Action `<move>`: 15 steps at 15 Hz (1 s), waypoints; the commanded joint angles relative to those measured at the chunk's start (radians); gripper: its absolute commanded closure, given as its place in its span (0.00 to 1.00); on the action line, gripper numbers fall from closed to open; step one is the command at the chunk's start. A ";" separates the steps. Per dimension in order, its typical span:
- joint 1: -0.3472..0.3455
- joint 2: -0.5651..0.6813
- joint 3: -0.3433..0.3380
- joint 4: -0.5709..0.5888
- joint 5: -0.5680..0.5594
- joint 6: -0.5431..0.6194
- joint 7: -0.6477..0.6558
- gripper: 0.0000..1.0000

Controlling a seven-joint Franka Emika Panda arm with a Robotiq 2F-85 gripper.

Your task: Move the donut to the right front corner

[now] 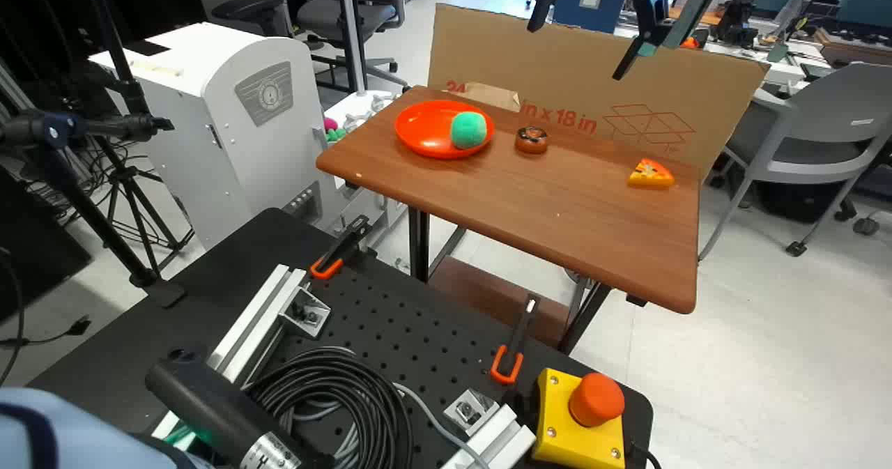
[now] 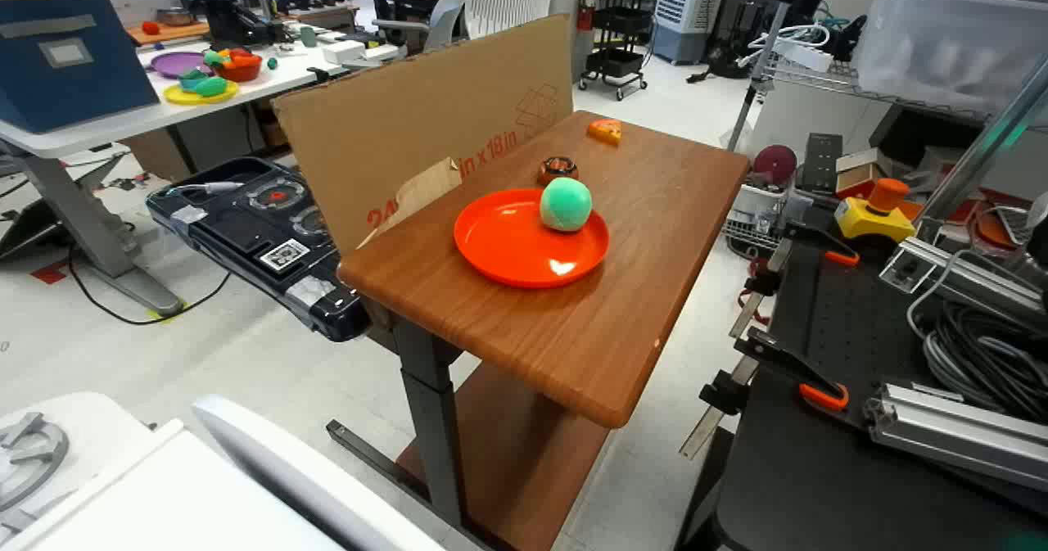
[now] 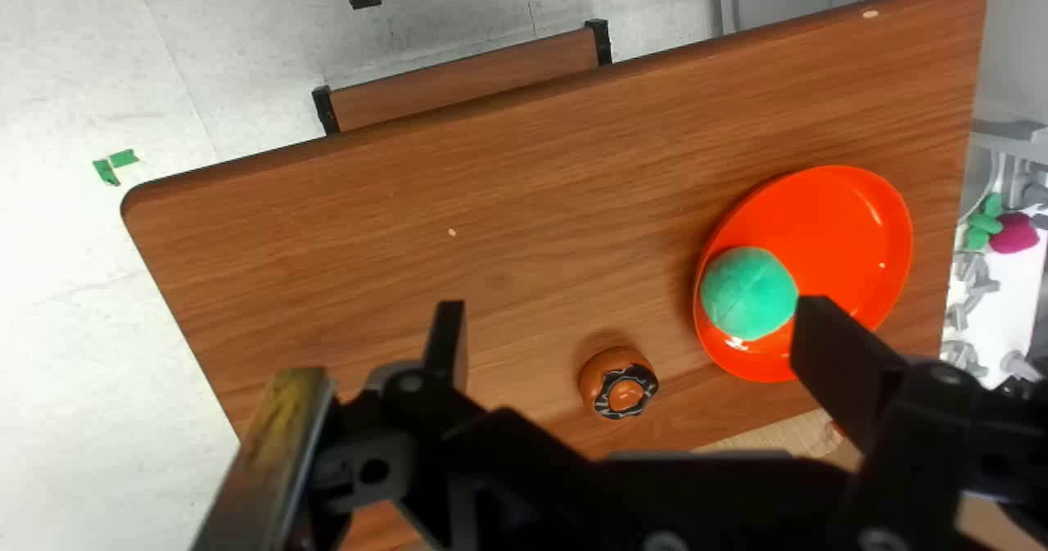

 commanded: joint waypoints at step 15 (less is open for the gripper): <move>-0.019 0.135 0.063 0.105 0.002 0.044 0.103 0.00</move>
